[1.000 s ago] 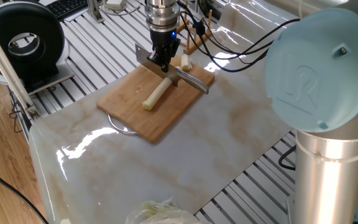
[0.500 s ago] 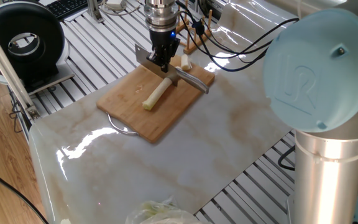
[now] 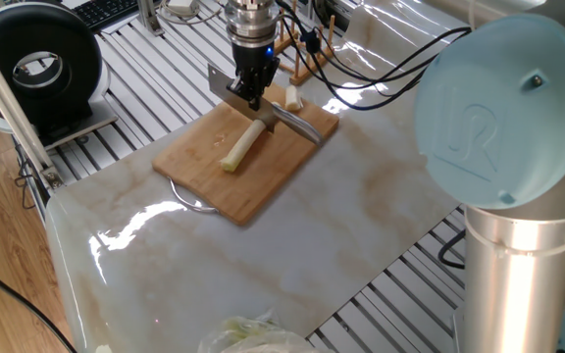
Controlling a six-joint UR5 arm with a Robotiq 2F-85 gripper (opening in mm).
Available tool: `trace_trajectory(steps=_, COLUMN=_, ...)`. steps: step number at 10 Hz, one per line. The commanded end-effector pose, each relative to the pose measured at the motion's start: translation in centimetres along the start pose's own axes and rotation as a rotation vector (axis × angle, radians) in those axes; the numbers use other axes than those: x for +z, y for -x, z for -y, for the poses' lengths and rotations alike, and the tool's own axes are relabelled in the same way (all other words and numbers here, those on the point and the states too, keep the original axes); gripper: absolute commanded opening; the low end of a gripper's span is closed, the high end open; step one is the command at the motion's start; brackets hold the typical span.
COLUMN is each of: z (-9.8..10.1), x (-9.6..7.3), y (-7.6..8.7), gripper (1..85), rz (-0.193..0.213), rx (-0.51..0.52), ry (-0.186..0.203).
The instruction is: Chop the scallions
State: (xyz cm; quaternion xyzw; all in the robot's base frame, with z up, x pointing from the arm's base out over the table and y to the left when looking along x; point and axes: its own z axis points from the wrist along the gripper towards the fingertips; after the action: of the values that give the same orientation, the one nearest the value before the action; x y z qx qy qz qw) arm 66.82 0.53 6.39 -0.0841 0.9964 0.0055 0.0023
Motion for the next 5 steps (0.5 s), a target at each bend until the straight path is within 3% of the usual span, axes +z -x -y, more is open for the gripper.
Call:
trace_trajectory(steps=1, z=-0.60, x=-0.18, y=0.60, gripper=1.3, rz=0.006, rx=0.011, ry=0.005)
trace_trajectory(steps=5, z=-0.90, x=0.33, y=0.72, gripper=1.3, rz=0.010, rx=0.005, ry=0.002)
